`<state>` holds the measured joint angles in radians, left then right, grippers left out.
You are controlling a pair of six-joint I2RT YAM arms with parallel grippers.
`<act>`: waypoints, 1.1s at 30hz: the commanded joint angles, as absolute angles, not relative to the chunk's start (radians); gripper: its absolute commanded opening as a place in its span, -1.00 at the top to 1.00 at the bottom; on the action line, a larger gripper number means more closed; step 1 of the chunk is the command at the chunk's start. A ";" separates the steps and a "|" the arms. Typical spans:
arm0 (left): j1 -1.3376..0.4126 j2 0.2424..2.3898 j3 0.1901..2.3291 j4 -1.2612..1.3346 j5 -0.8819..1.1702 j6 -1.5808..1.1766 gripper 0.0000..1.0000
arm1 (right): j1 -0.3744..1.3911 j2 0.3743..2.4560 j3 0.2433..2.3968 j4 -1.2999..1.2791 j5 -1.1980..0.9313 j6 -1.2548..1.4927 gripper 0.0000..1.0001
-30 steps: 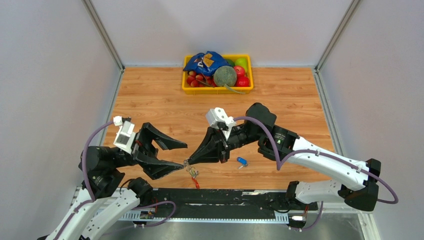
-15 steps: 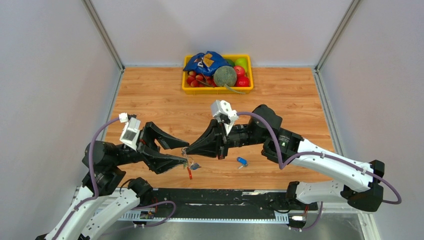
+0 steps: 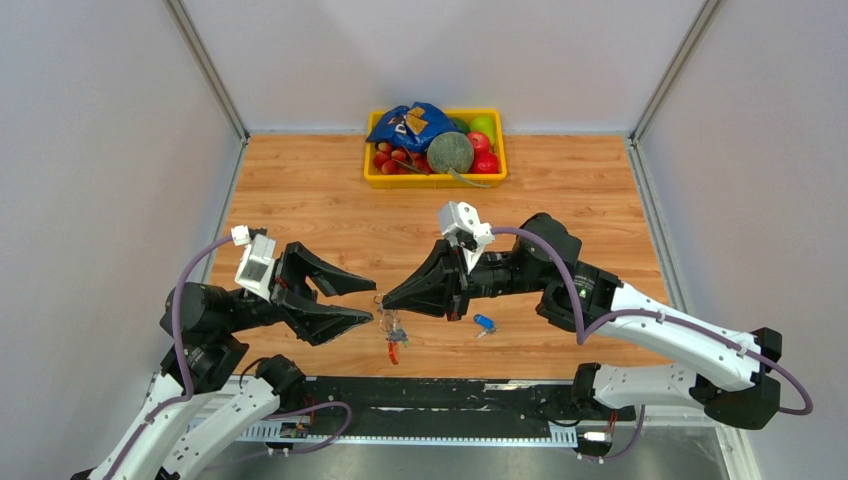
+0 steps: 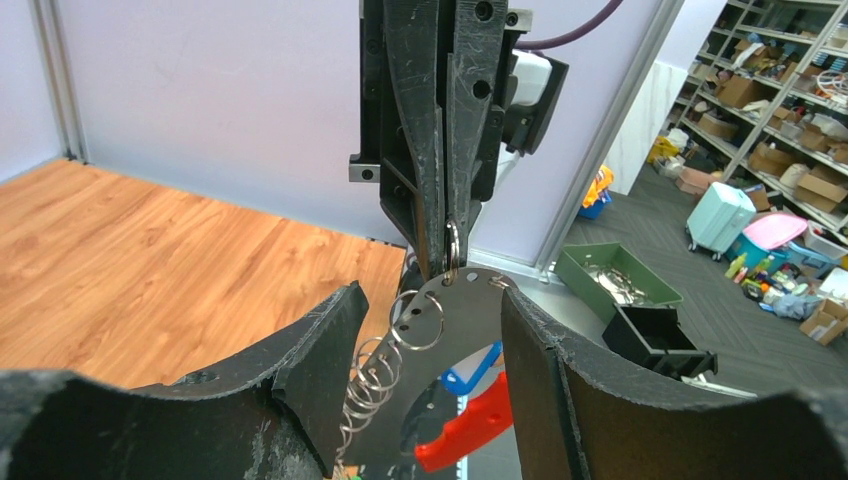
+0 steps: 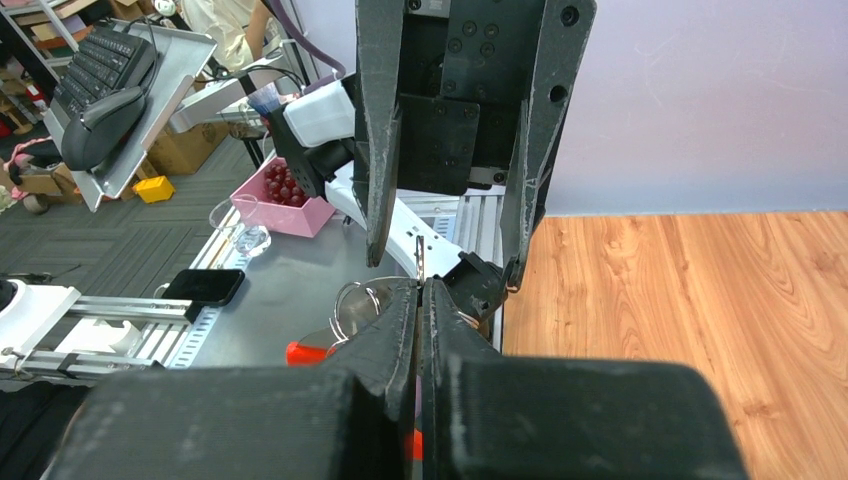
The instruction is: Put the keys on the keyring
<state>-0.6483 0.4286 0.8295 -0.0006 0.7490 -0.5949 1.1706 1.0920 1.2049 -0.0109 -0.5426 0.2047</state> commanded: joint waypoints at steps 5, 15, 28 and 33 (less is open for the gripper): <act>-0.652 0.432 0.856 0.026 0.746 -0.587 -0.23 | 1.177 1.086 1.203 0.013 -0.512 0.200 1.00; -0.652 0.439 0.855 0.034 0.752 -0.594 -0.08 | 1.177 1.108 1.213 0.012 -0.479 0.182 1.00; -0.653 0.447 0.857 0.040 0.757 -0.603 0.16 | 1.177 1.114 1.217 0.011 -0.462 0.174 1.00; -0.652 0.452 0.855 0.046 0.757 -0.606 0.20 | 1.177 1.117 1.217 0.011 -0.469 0.171 1.00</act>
